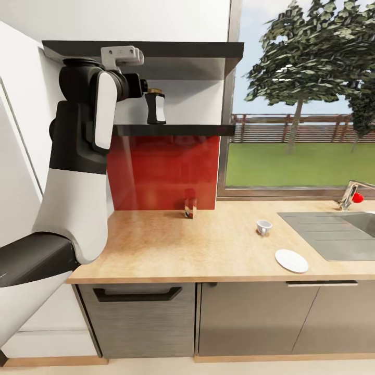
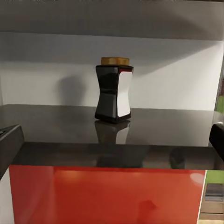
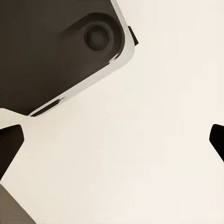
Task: Set up a coffee station on the kitchen countertop: keep the coffee maker on the countertop, move the bottle of coffee from the kitchen shelf to the counter next to the coffee maker, place a paper coffee filter on top of the coffee maker, put the saucer next to the coffee maker with the coffee cup on the saucer, and place the electric kettle next to the coffee maker.
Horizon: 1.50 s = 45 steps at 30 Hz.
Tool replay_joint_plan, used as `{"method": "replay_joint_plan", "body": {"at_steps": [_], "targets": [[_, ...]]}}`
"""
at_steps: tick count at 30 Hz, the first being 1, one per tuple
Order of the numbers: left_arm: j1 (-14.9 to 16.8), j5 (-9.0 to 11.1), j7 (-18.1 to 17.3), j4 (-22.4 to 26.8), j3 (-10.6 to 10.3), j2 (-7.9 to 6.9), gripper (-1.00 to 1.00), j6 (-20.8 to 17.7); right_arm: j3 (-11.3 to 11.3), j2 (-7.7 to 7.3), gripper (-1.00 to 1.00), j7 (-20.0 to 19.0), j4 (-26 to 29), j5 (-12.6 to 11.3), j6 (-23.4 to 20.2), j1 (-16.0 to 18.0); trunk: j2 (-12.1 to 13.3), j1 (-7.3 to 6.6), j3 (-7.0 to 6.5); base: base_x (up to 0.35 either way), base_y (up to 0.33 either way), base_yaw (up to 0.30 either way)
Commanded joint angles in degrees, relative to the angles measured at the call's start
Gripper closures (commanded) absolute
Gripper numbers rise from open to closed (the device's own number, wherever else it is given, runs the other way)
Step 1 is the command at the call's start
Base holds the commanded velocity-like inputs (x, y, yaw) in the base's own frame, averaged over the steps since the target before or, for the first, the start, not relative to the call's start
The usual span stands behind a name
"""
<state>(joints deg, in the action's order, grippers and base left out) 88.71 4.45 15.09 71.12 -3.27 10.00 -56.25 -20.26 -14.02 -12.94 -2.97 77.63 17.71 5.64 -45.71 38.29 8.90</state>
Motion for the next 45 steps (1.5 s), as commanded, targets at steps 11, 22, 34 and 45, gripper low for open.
{"method": "replay_joint_plan", "body": {"at_steps": [11,22,34,45], "targets": [[0.1,0.3,0.5,-0.3,-3.2,0.0,-1.0,-0.2,-0.5,-0.04,-1.0,-0.2,-0.1,0.2,0.1,0.1,0.7,-0.43,-0.27,0.003,0.0,0.0],[0.1,0.2,0.6,-0.6,-4.8,0.0,-1.0,-0.2,-0.5,-0.04,-1.0,-0.2,-0.1,0.2,0.1,0.1,0.7,-0.43,-0.27,0.107,0.005,0.0],[0.0,0.2,0.6,-0.6,-4.7,0.0,-1.0,-0.2,-0.5,-0.04,-1.0,-0.2,-0.1,0.2,0.1,0.1,0.7,-0.43,-0.27,0.137,0.059,0.0],[0.0,0.2,0.6,-0.6,-4.8,0.0,-1.0,-0.2,-0.5,-0.04,-1.0,-0.2,-0.1,0.2,0.1,0.1,0.7,-0.43,-0.27,0.126,-0.029,0.0]]}}
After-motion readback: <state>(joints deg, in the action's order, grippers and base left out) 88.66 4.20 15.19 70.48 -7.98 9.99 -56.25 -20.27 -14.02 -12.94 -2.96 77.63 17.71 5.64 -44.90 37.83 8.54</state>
